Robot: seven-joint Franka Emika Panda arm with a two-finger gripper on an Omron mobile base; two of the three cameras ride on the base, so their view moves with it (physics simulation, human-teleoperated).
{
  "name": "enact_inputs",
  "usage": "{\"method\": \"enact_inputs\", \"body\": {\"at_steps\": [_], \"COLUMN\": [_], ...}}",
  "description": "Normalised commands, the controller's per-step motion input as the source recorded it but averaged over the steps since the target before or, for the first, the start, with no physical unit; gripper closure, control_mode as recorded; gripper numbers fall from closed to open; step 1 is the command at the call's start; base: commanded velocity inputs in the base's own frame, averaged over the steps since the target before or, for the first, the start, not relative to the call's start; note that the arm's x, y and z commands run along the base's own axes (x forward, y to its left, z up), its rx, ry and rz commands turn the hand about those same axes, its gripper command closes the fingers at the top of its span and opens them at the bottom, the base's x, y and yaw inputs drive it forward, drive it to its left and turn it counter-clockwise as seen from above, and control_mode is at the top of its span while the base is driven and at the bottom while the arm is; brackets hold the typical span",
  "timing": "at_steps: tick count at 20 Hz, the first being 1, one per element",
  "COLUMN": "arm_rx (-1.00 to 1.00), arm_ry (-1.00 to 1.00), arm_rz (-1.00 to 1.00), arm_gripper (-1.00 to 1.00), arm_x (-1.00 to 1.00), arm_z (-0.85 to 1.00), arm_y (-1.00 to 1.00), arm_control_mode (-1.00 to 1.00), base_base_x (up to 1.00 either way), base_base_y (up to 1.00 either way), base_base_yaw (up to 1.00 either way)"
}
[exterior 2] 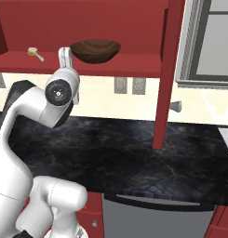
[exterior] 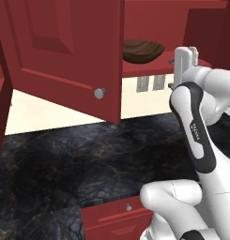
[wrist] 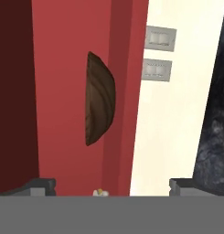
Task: Pick the mug and place it in the sink. Pick the bowl and place it in the open cabinet and then close the cabinet.
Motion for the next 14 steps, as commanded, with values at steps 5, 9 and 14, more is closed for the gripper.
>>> {"method": "enact_inputs", "body": {"at_steps": [5, 9, 14], "arm_rx": [0.00, 0.00, 0.00], "arm_ry": [0.00, -0.01, 0.00], "arm_rz": [0.00, 0.00, 0.00], "arm_gripper": [-1.00, -1.00, -1.00], "arm_x": [-0.29, -0.23, -0.21], "arm_z": [0.05, 0.25, 0.30], "arm_y": [0.00, -0.12, -0.06], "arm_control_mode": [-1.00, -1.00, -1.00], "base_base_x": [0.00, 0.00, 0.00], "base_base_y": [0.00, 0.00, 0.00], "base_base_yaw": [0.00, 0.00, 0.00]}}
